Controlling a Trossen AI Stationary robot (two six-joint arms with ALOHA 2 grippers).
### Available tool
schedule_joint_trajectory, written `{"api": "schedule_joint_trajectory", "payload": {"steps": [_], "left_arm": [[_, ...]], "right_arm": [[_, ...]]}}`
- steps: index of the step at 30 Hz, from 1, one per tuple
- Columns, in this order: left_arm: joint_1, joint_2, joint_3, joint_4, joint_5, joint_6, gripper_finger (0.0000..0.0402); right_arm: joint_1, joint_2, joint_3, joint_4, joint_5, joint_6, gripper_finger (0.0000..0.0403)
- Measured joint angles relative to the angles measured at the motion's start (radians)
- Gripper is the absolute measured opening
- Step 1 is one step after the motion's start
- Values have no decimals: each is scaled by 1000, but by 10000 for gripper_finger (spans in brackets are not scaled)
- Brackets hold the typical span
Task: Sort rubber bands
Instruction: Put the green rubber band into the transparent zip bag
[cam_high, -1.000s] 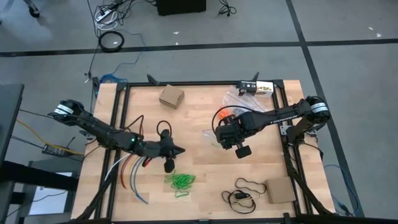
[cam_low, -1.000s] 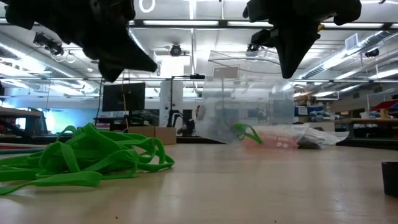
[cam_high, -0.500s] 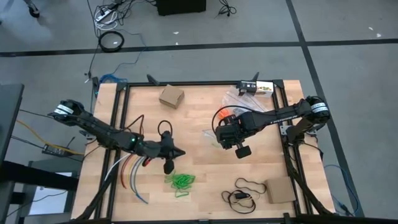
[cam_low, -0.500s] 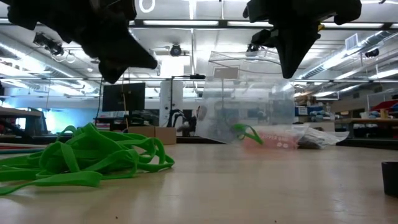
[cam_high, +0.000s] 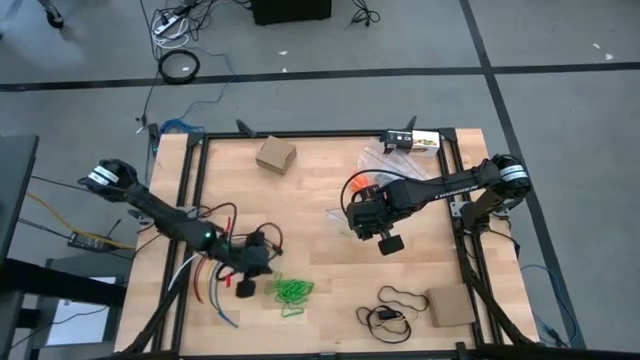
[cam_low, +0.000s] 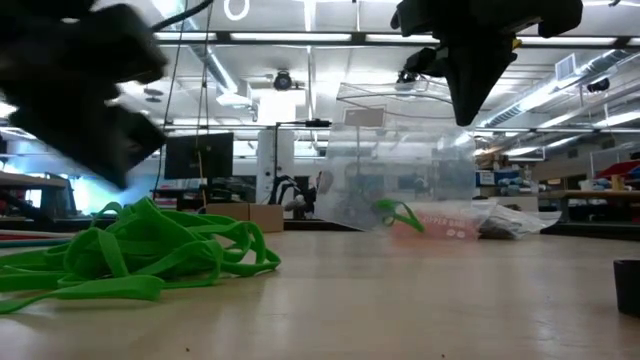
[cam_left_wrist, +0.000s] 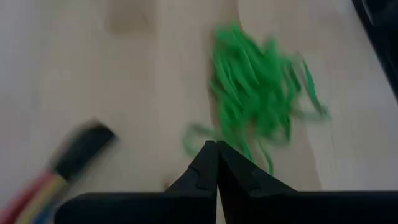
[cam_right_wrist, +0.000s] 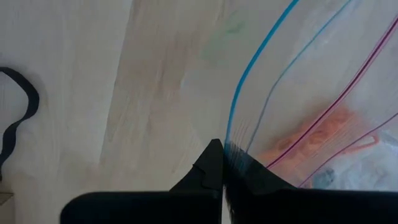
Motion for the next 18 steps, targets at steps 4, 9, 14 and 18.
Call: {"api": "schedule_joint_trajectory", "payload": {"steps": [4,9,14,18], "left_arm": [[-22,-1,-58,-22,-17,-47,11],[-82,0,-117,2,7,-154,48],[-132,-1,-98,97,11,-152,150],[-176,20,-88,189,10,-65,224]], "right_arm": [[0,0,0,0,-1,1,0],[0,0,0,-7,-7,3,0],[0,0,0,-6,-7,3,0],[0,0,0,-5,-7,3,0]]}}
